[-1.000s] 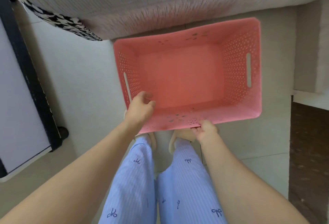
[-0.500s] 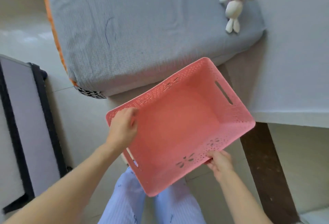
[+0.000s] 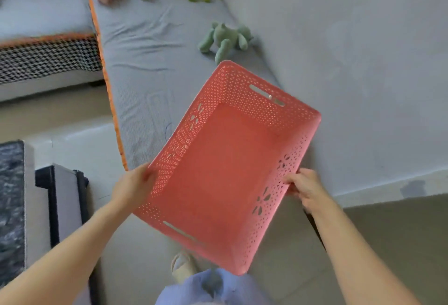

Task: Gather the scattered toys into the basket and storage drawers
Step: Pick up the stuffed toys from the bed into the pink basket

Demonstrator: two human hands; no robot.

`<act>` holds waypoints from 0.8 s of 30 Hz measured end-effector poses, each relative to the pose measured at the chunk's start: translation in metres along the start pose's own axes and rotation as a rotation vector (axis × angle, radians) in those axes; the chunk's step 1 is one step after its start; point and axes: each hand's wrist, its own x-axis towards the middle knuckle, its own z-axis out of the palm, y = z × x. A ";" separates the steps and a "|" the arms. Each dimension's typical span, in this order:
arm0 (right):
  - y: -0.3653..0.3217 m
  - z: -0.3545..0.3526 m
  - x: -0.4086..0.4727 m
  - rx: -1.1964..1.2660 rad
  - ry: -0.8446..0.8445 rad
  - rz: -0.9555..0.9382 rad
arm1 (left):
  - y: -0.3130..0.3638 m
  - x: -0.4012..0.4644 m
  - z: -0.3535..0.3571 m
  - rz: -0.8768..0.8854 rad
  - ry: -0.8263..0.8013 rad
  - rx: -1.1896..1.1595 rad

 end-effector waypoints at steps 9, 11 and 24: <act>-0.065 0.074 0.015 0.006 -0.108 -0.166 | 0.010 0.035 -0.047 -0.129 0.316 -0.137; -0.063 0.088 0.018 -0.087 -0.133 -0.159 | 0.018 0.048 -0.050 -0.163 0.350 -0.155; -0.161 0.092 0.224 -0.011 -0.179 -0.151 | 0.106 0.195 -0.001 -0.430 0.480 -0.254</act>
